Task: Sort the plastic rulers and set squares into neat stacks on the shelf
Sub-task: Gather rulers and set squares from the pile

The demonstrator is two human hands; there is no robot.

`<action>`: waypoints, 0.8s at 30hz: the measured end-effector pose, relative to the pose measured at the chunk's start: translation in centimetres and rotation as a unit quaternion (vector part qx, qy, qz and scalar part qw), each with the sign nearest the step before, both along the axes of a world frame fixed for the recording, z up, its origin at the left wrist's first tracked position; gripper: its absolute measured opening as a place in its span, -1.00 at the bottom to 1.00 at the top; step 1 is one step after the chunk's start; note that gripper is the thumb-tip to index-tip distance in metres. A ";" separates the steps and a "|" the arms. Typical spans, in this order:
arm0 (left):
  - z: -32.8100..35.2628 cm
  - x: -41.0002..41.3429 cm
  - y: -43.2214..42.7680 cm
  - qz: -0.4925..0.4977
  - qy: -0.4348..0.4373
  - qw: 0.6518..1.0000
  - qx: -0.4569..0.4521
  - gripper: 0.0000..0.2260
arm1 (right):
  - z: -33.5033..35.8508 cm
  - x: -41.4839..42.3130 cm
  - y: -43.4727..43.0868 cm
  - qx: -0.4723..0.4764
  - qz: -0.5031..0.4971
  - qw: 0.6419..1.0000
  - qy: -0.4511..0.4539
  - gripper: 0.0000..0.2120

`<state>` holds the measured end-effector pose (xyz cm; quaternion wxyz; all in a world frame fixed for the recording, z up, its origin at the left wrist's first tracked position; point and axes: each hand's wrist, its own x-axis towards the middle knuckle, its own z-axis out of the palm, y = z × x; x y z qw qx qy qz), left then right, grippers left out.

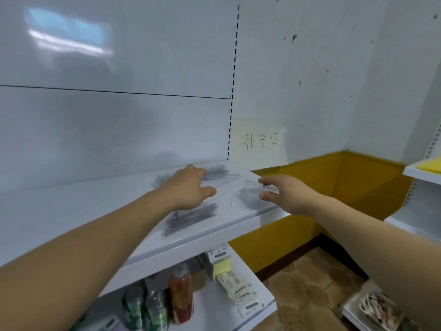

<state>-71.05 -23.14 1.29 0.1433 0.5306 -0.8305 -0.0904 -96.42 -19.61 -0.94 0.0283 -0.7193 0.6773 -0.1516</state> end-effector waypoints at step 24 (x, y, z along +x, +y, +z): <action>-1.7 -11.5 0.8 0.081 -0.022 0.996 0.006 -0.46 | -2.3 -9.1 -7.8 0.103 0.168 0.973 -0.122 -0.09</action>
